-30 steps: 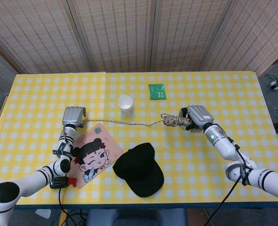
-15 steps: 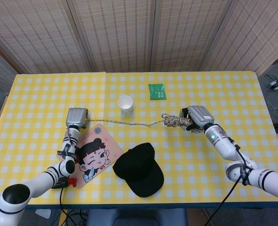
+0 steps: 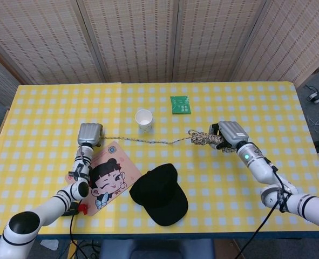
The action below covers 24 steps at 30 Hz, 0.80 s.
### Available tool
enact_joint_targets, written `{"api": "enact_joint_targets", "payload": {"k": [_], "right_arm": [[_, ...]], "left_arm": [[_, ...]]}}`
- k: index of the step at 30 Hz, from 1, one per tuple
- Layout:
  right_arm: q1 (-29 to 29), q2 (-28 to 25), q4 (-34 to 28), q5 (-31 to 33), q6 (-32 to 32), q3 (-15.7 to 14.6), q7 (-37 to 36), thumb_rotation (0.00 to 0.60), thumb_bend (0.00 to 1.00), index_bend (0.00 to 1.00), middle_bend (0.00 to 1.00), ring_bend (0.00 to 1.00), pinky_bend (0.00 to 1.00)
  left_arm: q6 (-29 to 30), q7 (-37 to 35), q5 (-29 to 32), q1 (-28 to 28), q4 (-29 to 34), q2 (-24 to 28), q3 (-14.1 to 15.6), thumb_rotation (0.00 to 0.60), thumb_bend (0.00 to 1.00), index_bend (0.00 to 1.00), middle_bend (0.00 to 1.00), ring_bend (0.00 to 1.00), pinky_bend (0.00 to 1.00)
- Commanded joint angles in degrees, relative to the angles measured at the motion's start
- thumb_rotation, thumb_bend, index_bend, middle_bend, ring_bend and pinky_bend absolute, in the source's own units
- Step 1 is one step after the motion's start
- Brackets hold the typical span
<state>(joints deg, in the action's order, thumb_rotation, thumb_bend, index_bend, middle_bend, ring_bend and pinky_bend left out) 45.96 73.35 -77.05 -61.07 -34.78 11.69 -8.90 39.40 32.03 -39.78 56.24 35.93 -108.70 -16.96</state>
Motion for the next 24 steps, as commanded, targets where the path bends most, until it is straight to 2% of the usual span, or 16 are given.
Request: {"api": "enact_joint_targets", "payload": {"k": [1, 24], "right_arm": [[0.0, 0.1, 0.3, -0.2, 0.2, -0.1, -0.2, 0.600, 0.68, 0.74, 0.62, 0.55, 0.66], [-0.3, 0.9, 1.8, -1.3, 0.5, -0.3, -1.2, 0.600, 0.68, 0.74, 0.62, 0.55, 0.66]], "left_arm": [[-0.2, 0.2, -0.1, 0.1, -0.3, -0.2, -0.3, 0.600, 0.33, 0.64, 1.00, 1.00, 0.81], [-1.9, 2.0, -0.7, 0.3, -2.3, -1.5, -1.6, 0.600, 0.37, 0.73, 1.00, 1.00, 0.81]]}}
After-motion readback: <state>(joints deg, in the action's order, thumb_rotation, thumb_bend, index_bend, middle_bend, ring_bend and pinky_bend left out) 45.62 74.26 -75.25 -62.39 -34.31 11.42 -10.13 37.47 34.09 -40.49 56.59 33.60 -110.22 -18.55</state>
